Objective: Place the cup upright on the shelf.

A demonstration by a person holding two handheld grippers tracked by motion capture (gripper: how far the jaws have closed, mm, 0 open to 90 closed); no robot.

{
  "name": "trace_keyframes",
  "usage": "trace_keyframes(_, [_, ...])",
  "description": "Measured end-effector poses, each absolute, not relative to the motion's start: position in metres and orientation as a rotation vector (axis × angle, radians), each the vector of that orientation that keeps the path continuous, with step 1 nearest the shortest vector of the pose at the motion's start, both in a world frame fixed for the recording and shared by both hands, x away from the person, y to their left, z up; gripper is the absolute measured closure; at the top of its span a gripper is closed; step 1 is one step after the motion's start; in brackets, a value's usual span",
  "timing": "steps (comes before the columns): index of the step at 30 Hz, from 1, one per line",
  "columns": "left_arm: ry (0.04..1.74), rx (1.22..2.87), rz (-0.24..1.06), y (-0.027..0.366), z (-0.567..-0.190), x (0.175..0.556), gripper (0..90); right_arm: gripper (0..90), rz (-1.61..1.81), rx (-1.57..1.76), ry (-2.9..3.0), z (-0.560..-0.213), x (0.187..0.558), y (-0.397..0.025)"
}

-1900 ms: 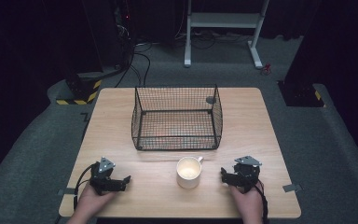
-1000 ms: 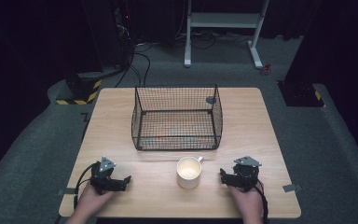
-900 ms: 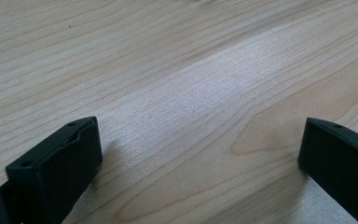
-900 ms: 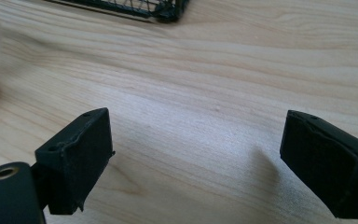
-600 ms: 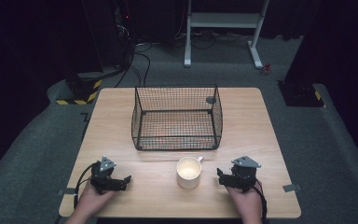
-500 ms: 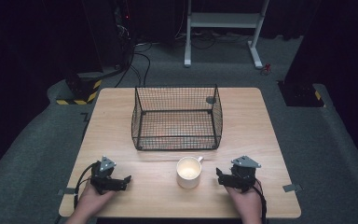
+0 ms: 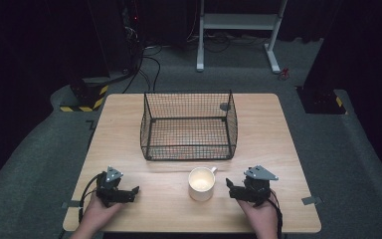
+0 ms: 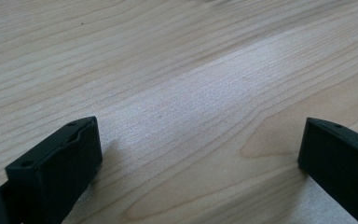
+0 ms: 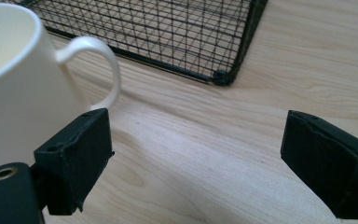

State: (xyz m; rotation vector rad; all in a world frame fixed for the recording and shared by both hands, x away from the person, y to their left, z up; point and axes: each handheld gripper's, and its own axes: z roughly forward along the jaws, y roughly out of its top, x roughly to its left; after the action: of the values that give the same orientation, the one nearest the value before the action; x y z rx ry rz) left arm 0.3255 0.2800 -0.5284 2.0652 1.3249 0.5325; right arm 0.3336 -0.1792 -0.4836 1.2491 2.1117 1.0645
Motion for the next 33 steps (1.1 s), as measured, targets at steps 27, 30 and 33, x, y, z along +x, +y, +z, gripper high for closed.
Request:
trace_keyframes(27, [1.319, 2.066, 0.540, 0.281, -0.529, 0.325, 0.0, 8.7, 1.207, 1.110, 2.164, -0.453, 0.318, -0.149])
trace_keyframes(30, [1.323, 2.061, 0.536, 0.281, -0.529, 0.324, 0.1, 8.7, 1.224, 1.082, 2.175, -0.449, 0.316, -0.144])
trace_keyframes(33, [1.322, 2.062, 0.535, 0.281, -0.529, 0.324, 0.1, 8.7, 1.245, 1.062, 2.181, -0.447, 0.313, -0.138])
